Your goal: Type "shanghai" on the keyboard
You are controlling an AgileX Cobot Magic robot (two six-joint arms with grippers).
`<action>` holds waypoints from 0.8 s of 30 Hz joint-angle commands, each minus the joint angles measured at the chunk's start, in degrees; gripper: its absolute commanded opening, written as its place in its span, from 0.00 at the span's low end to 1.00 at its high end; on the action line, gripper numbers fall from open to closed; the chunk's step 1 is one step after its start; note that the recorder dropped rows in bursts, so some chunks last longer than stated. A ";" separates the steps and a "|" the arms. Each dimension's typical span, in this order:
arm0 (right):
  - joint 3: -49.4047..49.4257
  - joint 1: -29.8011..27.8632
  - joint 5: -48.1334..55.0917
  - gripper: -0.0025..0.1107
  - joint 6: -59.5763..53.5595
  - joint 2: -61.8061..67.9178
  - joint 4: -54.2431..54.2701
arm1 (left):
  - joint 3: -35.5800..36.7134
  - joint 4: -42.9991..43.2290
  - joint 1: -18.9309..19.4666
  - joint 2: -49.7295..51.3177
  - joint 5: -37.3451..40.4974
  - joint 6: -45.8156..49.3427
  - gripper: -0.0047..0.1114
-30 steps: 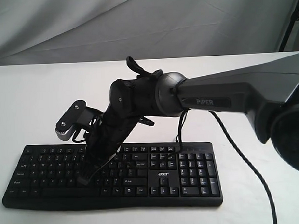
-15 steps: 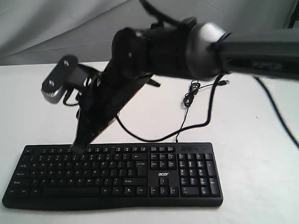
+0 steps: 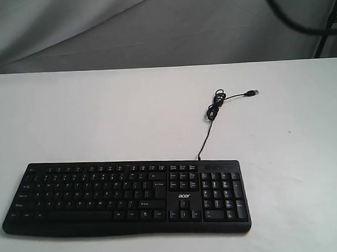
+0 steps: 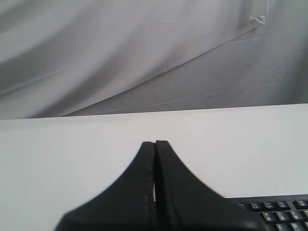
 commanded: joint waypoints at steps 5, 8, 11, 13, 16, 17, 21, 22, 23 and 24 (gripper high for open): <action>-0.16 -0.11 -3.58 0.02 -1.54 -8.14 -0.26 | 0.10 -0.40 -0.37 -0.14 -0.40 -0.13 0.04; -0.16 -0.11 -7.24 0.02 0.39 -10.97 -1.37 | 0.10 -0.40 -0.37 -0.14 -0.40 -0.13 0.04; -0.05 -1.68 -7.66 0.02 5.91 -13.23 -2.67 | 0.10 -0.40 -0.37 -0.14 -0.40 -0.13 0.04; 0.09 -4.12 -5.52 0.02 10.04 -14.01 -2.67 | 0.10 -0.40 -0.37 -0.14 -0.40 -0.13 0.04; 3.74 -9.85 -5.40 0.02 16.13 -15.57 -2.67 | 0.10 -0.40 -0.37 -0.14 -0.40 -0.13 0.04; 5.99 -12.28 -5.68 0.02 17.53 -16.48 -2.44 | 0.10 -0.40 -0.37 -0.14 -0.40 -0.13 0.04; 17.99 -22.09 -9.15 0.02 20.25 -20.69 -1.85 | 0.10 -0.40 -0.37 -0.14 -0.40 -0.13 0.04; 21.85 -24.48 -10.73 0.02 20.25 -22.24 -1.84 | 0.10 -0.40 -0.37 -0.14 -0.40 -0.13 0.04; 25.80 -26.70 -12.49 0.02 20.25 -24.33 -1.84 | 0.10 -0.40 -0.37 -0.14 -0.40 -0.13 0.04; 29.03 -28.36 -14.51 0.02 20.56 -25.89 -1.84 | 0.10 -0.40 -0.37 -0.14 -0.40 -0.13 0.04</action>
